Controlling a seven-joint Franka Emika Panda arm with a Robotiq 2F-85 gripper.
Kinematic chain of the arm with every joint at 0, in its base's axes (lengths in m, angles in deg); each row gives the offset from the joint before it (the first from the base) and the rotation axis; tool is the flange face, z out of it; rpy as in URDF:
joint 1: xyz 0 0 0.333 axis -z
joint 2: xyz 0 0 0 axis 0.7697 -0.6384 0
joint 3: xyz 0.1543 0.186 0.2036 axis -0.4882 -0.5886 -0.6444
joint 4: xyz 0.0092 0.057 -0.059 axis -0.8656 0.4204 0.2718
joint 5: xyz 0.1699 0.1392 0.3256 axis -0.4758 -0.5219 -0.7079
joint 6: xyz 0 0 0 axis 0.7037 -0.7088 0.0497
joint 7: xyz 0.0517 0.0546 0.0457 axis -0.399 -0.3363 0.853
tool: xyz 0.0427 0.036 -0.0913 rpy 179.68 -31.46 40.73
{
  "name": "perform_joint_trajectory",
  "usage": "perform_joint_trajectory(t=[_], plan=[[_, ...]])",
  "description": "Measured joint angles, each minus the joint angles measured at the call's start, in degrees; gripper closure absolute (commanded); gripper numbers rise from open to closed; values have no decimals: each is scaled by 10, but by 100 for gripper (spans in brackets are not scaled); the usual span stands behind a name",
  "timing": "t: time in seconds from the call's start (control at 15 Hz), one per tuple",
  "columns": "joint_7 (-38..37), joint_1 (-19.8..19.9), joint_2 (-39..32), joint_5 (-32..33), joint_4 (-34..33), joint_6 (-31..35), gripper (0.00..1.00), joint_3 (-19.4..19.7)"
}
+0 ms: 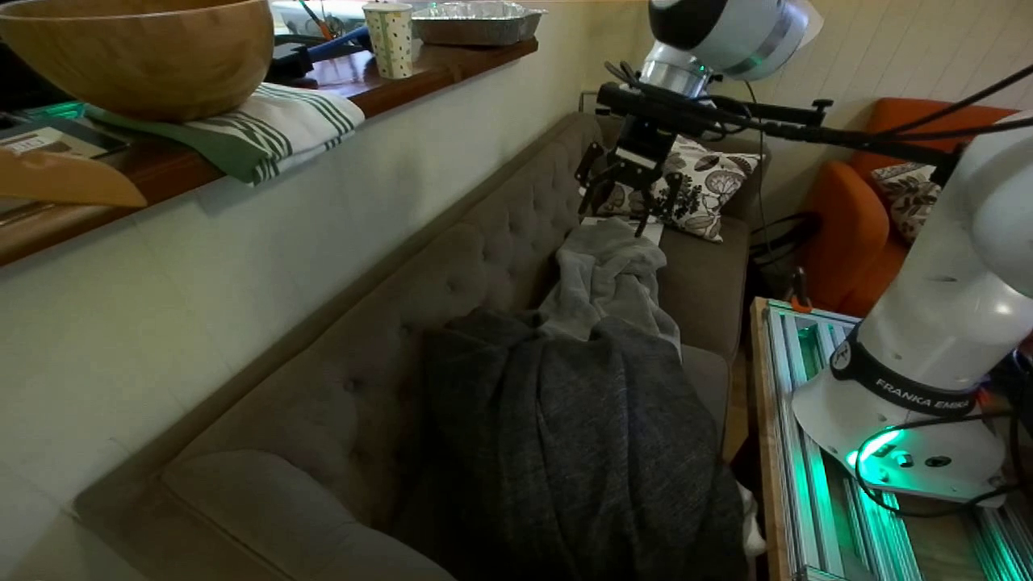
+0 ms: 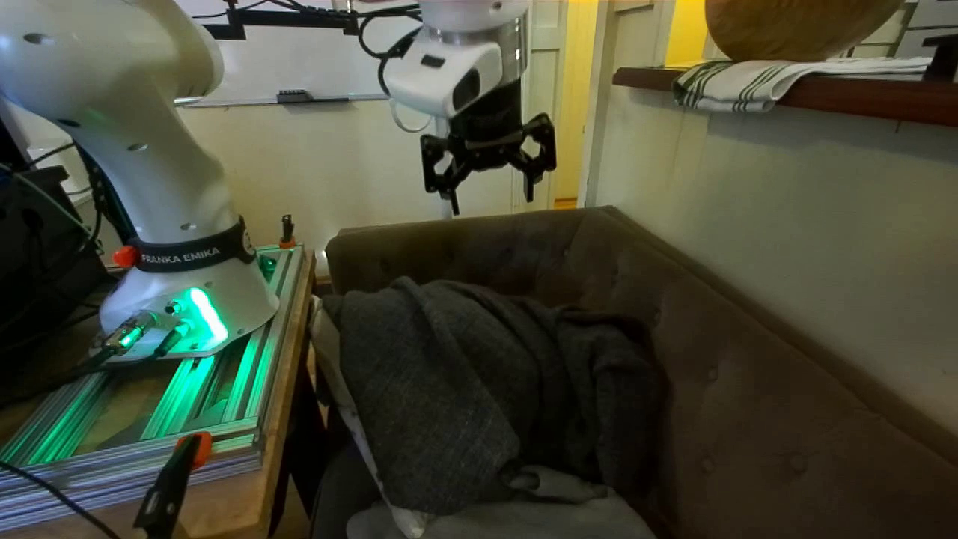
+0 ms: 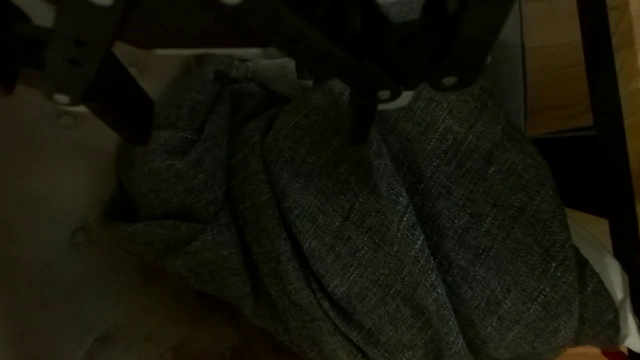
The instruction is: Shift the pillow to the right
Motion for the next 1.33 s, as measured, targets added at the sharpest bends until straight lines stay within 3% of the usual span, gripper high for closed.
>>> perform_joint_trajectory(t=[0.4,0.53,1.0,1.33], plan=[[110,5,-158,-159,15,120,0,32],[134,10,-206,-176,8,170,0,32],[139,10,-239,-182,-9,179,0,30],[155,10,-287,-243,-22,173,0,15]])
